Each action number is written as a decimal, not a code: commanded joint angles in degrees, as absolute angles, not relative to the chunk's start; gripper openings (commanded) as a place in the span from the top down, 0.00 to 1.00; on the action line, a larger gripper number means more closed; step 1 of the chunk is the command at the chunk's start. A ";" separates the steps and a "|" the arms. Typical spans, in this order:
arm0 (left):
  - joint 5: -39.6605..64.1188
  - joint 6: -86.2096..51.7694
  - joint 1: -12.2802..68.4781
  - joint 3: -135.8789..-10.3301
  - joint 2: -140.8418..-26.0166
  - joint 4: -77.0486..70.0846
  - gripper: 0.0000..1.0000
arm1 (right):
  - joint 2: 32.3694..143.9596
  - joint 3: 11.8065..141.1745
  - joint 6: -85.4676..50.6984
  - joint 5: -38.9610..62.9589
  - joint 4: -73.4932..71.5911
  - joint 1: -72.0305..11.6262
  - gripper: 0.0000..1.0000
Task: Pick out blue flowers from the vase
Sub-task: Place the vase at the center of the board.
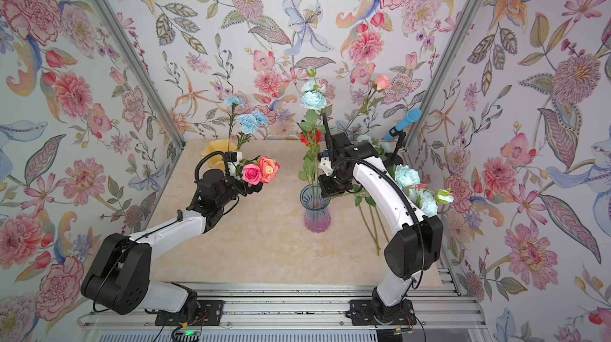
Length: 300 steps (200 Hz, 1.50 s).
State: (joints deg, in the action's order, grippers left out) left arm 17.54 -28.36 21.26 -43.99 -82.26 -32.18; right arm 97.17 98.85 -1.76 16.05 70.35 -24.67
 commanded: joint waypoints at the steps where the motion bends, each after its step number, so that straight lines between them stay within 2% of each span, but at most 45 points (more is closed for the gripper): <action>1: 15.44 -26.85 21.63 -46.37 -79.94 -27.15 0.01 | 95.51 98.18 -1.67 17.29 66.41 -24.23 1.00; 62: 5.50 -25.17 21.04 -51.72 -76.78 -8.12 0.00 | 95.56 98.53 -1.67 16.89 65.74 -23.08 1.00; 85: 5.40 -24.60 20.21 -53.10 -76.27 -2.85 0.00 | 95.72 98.52 -1.58 16.63 65.55 -22.85 1.00; 115: 7.73 -24.18 19.60 -53.17 -74.82 0.21 0.00 | 95.80 98.44 -1.58 16.93 64.83 -22.81 1.00; 177: 4.67 -23.90 19.63 -47.85 -68.56 0.34 0.00 | 96.06 98.44 -1.58 16.64 64.34 -22.44 0.98; 189: 4.32 -23.88 19.61 -46.29 -66.28 -0.33 0.00 | 96.10 98.35 -1.54 16.62 64.36 -22.29 0.93; 241: 3.60 -22.98 19.78 -40.23 -54.97 -3.59 0.01 | 95.87 98.15 -1.58 17.11 64.25 -21.61 0.63; 263: 4.25 -22.94 19.90 -39.07 -51.64 -3.97 0.01 | 95.32 98.52 -1.96 17.21 64.01 -20.96 0.55; 300: 6.31 -23.47 19.99 -37.49 -49.09 -4.88 0.01 | 93.16 99.09 -3.55 18.10 61.55 -19.75 0.48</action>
